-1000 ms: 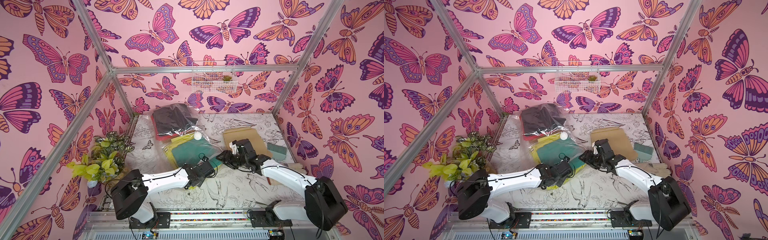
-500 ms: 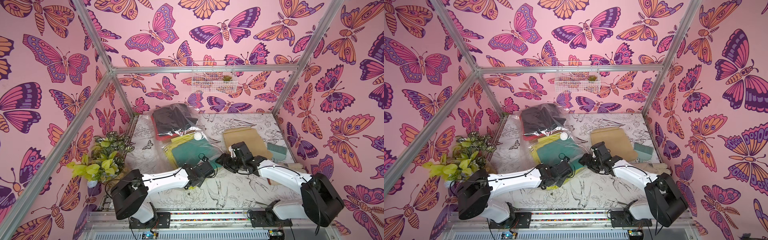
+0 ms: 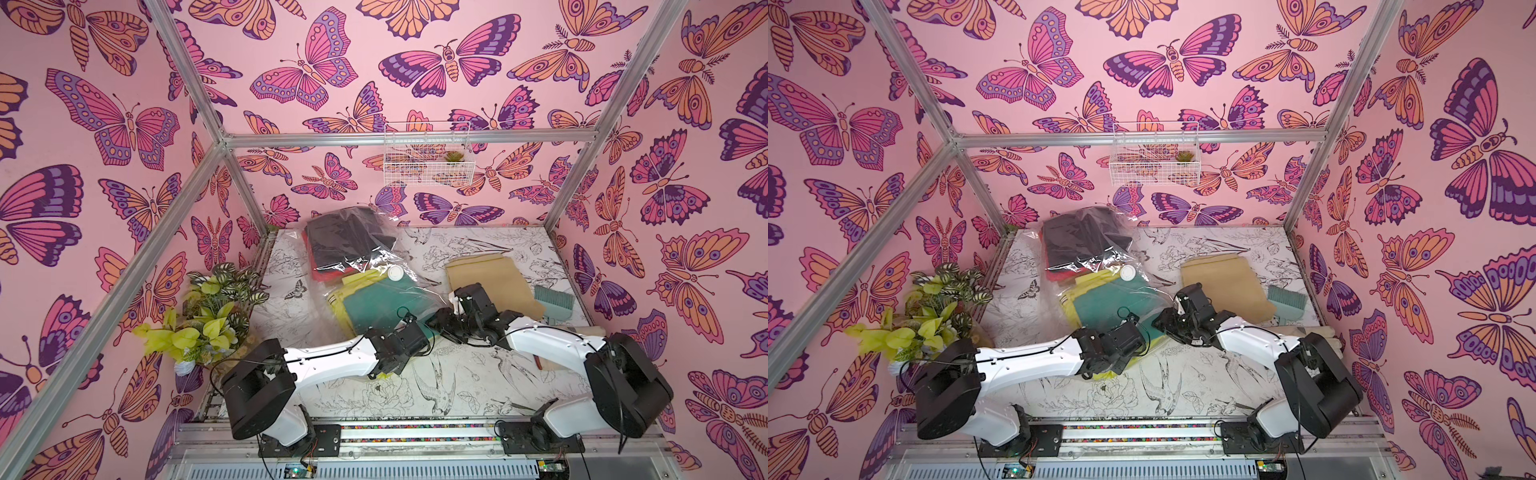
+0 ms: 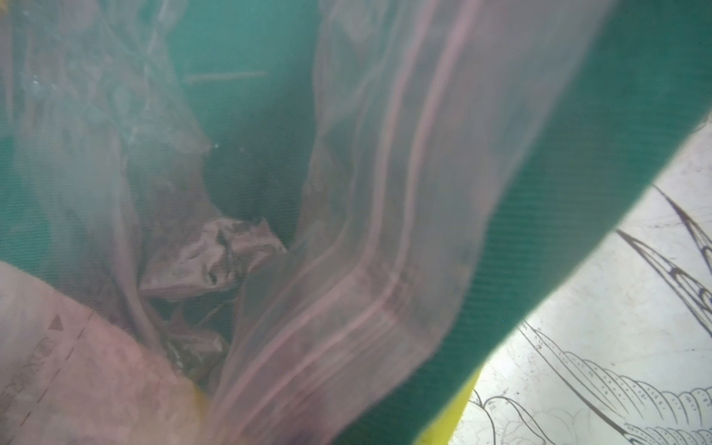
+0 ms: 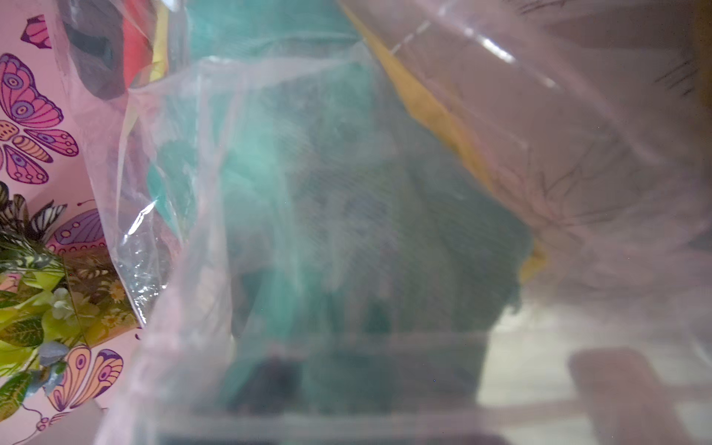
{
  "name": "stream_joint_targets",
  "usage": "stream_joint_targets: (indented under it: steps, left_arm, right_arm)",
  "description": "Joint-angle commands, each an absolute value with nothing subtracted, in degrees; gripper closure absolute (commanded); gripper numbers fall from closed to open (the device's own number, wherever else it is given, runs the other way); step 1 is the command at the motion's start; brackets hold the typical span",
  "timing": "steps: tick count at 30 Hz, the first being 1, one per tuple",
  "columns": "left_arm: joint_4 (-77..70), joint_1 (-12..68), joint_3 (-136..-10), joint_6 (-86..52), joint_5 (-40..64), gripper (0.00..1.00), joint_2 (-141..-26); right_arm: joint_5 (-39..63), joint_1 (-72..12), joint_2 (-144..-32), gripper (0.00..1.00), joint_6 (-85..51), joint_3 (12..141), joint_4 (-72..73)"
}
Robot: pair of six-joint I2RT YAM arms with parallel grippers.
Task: Take the trousers out of the vacuum bag
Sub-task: Take out the trousers from the vacuum bag.
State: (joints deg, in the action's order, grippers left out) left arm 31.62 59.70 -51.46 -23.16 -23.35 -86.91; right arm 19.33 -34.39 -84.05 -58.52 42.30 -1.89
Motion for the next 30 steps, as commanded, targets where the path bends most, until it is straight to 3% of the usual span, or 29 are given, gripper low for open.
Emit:
stream_joint_targets:
  steps: [1, 5, 7, 9, 12, 15, 17, 30]
  left_arm:
    - [33.6, 59.8, -49.7, -23.8, -22.2, 0.79, -86.7]
    - [33.6, 59.9, -48.3, -24.0, -22.3, 0.61, -86.4]
    - [33.7, 59.9, -47.3, -24.2, -22.1, 0.51, -85.9]
    - [33.7, 59.8, -46.6, -24.2, -21.7, 0.5, -85.7]
    - [33.6, 59.9, -46.5, -24.3, -21.9, 0.63, -86.4]
    - [33.5, 59.9, -46.9, -24.5, -21.8, 0.92, -86.6]
    - [33.5, 59.9, -47.3, -24.4, -21.6, 1.0, -86.1]
    - [33.0, 61.3, -49.2, -16.8, -12.7, 1.0, -75.5]
  right_arm:
    - [18.5, -34.6, -84.9, 0.69, -58.7, 43.9, -0.8]
    - [18.0, -34.6, -84.3, 0.9, -58.4, 44.3, -1.7]
    - [17.7, -34.5, -83.8, 0.94, -57.9, 44.8, -2.6]
    - [17.6, -34.5, -83.3, 0.98, -57.3, 45.6, -3.8]
    - [17.8, -34.5, -82.6, 1.0, -56.8, 46.6, -4.6]
    - [18.3, -34.5, -82.1, 1.0, -56.2, 47.4, -5.5]
    - [18.7, -34.5, -81.4, 1.0, -55.3, 47.8, -6.3]
    - [27.4, -32.3, -74.9, 1.0, -41.4, 51.2, -18.3]
